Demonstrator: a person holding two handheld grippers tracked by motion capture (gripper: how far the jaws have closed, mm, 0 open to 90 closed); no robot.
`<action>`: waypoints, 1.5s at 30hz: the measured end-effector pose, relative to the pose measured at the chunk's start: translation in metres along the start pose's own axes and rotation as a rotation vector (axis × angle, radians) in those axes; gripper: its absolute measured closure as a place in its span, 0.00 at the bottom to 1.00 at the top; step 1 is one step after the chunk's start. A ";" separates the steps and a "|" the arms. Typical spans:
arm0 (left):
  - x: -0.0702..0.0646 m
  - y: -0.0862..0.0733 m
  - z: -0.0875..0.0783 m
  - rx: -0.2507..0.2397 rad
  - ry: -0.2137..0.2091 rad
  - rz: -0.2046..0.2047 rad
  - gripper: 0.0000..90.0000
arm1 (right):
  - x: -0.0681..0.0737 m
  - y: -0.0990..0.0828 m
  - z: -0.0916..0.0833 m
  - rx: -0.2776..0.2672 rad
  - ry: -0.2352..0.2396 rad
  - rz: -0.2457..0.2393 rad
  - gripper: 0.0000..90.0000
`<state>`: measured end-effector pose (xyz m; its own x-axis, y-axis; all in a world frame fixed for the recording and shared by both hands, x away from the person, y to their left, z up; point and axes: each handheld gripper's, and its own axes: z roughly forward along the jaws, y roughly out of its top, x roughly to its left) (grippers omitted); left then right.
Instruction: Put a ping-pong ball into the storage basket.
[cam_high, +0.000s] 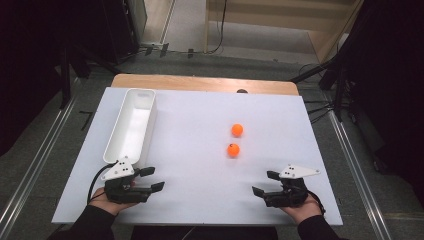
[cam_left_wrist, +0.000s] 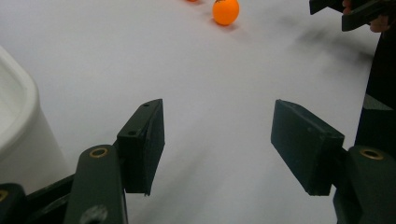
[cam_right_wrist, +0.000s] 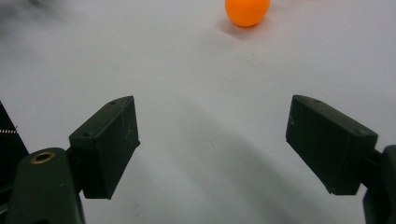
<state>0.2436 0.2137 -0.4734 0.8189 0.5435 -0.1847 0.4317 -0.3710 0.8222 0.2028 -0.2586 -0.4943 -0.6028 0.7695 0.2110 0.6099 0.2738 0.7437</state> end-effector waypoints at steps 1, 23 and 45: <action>0.000 0.000 0.000 0.000 0.000 0.001 0.39 | 0.000 0.000 0.000 0.002 0.002 0.005 0.17; -0.001 0.000 0.001 0.000 -0.005 0.009 0.39 | 0.000 -0.001 0.000 -0.006 0.009 -0.001 0.17; -0.002 0.001 0.003 -0.013 -0.012 0.012 0.39 | -0.001 0.000 0.001 0.001 0.000 0.013 0.17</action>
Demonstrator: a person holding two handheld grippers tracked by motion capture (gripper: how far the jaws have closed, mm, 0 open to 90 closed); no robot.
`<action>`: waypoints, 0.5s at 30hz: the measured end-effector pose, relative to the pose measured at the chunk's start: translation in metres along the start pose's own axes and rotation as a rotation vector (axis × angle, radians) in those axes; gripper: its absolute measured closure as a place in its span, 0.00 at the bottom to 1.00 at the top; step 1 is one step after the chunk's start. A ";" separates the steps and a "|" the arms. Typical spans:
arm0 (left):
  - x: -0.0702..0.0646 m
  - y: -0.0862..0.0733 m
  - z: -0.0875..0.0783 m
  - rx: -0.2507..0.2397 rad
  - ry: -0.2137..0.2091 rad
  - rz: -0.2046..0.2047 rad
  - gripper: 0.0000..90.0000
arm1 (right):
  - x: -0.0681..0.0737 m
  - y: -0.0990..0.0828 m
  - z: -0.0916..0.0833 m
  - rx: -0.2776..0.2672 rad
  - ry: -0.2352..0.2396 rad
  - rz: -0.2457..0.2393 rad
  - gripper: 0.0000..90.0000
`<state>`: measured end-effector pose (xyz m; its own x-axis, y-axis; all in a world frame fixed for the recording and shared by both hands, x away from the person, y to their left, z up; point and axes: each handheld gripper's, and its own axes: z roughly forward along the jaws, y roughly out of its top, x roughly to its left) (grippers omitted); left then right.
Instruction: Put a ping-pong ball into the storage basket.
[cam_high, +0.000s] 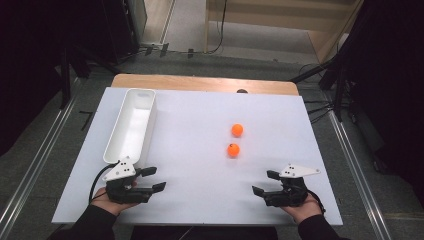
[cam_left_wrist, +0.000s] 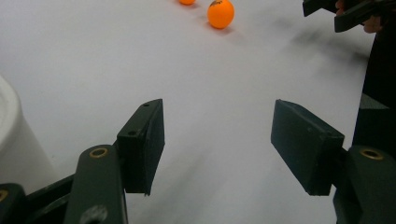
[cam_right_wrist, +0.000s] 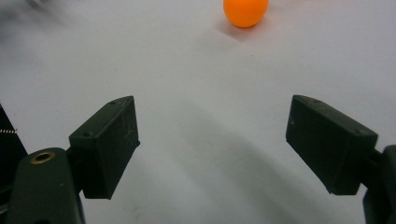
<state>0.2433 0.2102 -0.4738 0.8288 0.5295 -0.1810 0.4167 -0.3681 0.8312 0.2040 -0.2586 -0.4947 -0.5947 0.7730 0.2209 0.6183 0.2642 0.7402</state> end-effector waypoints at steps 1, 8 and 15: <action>0.000 0.000 0.000 -0.004 -0.002 -0.002 0.39 | 0.000 0.000 0.000 0.000 0.000 0.000 0.17; -0.002 0.005 0.000 -0.018 -0.003 -0.014 0.39 | -0.001 0.001 0.000 -0.005 -0.008 0.009 0.17; -0.012 0.013 0.006 -0.022 -0.008 0.034 0.39 | -0.001 0.003 0.002 -0.002 -0.001 0.002 0.17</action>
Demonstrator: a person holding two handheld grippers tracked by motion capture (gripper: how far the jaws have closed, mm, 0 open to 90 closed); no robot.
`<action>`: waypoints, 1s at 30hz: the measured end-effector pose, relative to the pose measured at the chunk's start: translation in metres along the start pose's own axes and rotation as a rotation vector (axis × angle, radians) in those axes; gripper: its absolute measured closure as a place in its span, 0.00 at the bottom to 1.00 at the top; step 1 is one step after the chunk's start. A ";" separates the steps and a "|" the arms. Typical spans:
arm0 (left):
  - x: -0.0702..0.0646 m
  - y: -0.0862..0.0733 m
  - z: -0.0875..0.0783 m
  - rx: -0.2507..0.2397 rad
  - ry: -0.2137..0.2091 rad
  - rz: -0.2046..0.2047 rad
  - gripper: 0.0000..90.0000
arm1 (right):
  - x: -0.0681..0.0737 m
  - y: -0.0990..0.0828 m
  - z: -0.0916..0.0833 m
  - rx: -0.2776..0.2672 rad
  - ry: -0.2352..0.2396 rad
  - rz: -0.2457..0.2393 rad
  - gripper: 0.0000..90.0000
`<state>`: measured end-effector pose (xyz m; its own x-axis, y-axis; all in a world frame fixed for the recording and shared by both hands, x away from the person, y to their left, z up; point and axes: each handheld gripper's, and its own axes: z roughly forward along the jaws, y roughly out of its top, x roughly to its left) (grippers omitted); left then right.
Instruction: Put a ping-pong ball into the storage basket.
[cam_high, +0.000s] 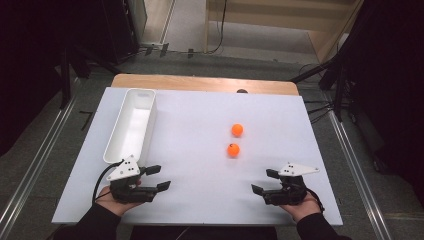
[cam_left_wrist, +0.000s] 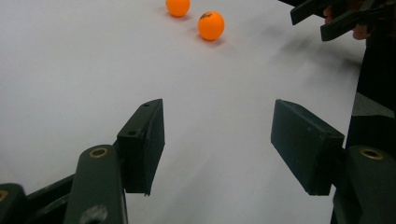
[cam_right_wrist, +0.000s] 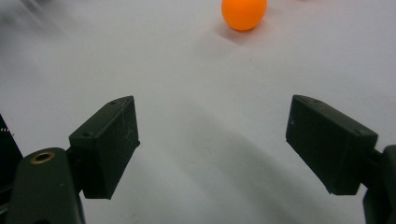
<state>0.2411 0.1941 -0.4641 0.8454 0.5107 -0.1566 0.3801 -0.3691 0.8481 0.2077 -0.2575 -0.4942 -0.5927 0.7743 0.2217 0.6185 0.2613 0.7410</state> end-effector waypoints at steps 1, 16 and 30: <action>0.000 0.001 0.000 0.001 -0.002 0.002 0.39 | 0.000 0.000 0.001 -0.001 0.002 0.004 0.17; -0.016 0.016 0.020 0.009 -0.053 -0.009 0.35 | 0.003 -0.003 -0.002 -0.013 0.035 0.010 0.17; -0.019 0.026 0.035 0.053 -0.017 -0.025 0.00 | 0.004 -0.002 -0.002 -0.030 0.057 0.007 0.17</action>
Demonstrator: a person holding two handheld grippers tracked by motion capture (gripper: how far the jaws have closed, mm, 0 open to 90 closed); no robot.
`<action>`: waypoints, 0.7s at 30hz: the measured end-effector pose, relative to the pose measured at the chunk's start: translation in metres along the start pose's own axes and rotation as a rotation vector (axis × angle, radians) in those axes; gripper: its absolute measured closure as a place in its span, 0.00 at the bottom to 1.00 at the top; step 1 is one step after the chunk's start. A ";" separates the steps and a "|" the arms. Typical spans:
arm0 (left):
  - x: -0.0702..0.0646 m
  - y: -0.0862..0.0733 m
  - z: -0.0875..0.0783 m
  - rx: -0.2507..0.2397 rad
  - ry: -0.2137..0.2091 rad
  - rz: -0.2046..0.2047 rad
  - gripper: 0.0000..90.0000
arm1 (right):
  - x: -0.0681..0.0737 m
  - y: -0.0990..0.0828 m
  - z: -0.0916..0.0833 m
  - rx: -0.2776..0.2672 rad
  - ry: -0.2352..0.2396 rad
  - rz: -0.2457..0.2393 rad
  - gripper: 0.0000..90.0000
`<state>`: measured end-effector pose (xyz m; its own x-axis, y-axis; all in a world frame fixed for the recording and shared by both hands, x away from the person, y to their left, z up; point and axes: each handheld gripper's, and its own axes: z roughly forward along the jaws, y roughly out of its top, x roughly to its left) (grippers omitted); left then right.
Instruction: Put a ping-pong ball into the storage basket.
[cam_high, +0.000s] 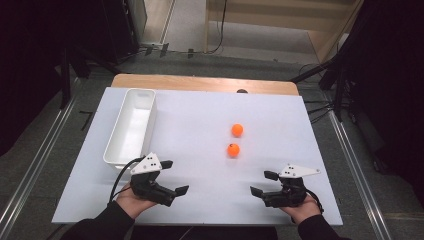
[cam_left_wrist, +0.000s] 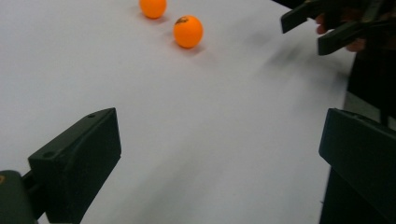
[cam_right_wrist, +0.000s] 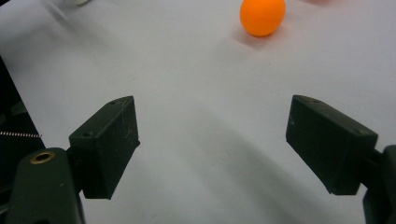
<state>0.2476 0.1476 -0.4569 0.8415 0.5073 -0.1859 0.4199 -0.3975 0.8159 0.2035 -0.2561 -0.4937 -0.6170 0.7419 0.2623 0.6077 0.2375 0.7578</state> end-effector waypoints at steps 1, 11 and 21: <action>-0.001 0.001 0.001 -0.011 0.023 0.000 0.00 | 0.000 0.000 0.000 0.000 0.002 0.001 0.17; 0.000 0.007 0.011 0.001 0.005 0.018 0.00 | 0.001 0.000 0.000 0.002 -0.008 -0.003 0.17; 0.001 0.014 0.022 -0.007 0.036 0.014 0.00 | 0.001 0.000 0.000 0.011 -0.017 -0.007 0.17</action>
<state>0.2619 0.1257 -0.4573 0.8344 0.5291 -0.1544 0.4057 -0.3998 0.8220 0.2027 -0.2550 -0.4935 -0.6126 0.7509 0.2465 0.6090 0.2497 0.7529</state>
